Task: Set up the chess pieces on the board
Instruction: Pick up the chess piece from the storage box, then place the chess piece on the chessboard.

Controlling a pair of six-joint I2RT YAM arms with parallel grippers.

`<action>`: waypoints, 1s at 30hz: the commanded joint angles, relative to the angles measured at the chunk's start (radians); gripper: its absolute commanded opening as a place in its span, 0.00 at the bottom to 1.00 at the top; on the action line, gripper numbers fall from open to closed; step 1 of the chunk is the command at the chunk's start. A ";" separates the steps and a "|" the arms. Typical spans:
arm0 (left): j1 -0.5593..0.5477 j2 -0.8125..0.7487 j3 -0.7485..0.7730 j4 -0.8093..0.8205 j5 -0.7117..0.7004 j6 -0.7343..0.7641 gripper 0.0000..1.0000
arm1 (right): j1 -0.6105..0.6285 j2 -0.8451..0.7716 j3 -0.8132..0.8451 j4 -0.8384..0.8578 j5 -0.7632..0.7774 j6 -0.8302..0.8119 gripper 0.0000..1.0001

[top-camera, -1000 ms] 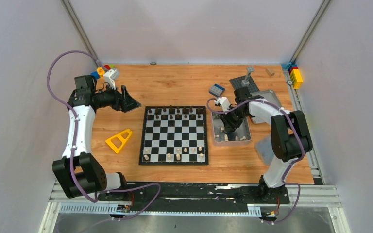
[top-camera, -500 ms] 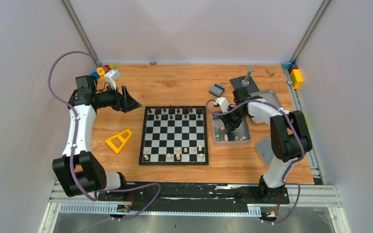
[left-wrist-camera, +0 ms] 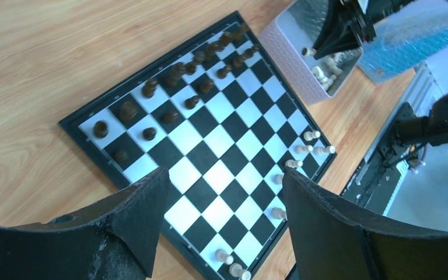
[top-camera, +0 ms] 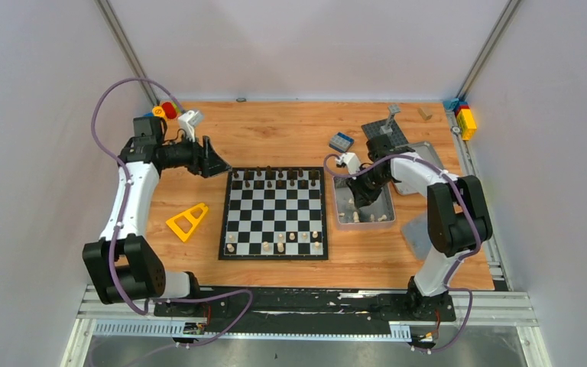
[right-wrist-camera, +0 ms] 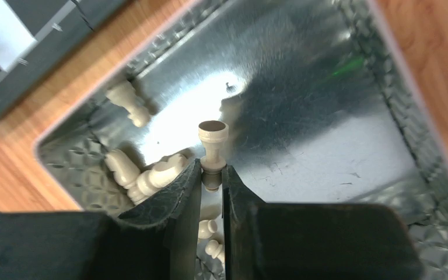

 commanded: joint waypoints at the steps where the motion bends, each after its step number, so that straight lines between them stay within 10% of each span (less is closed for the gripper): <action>1: -0.100 0.016 0.050 0.058 0.038 -0.010 0.77 | 0.030 -0.091 0.141 -0.089 -0.114 0.032 0.00; 30: -0.522 0.369 0.276 0.184 0.219 -0.462 0.54 | 0.310 -0.124 0.454 0.011 -0.282 0.277 0.00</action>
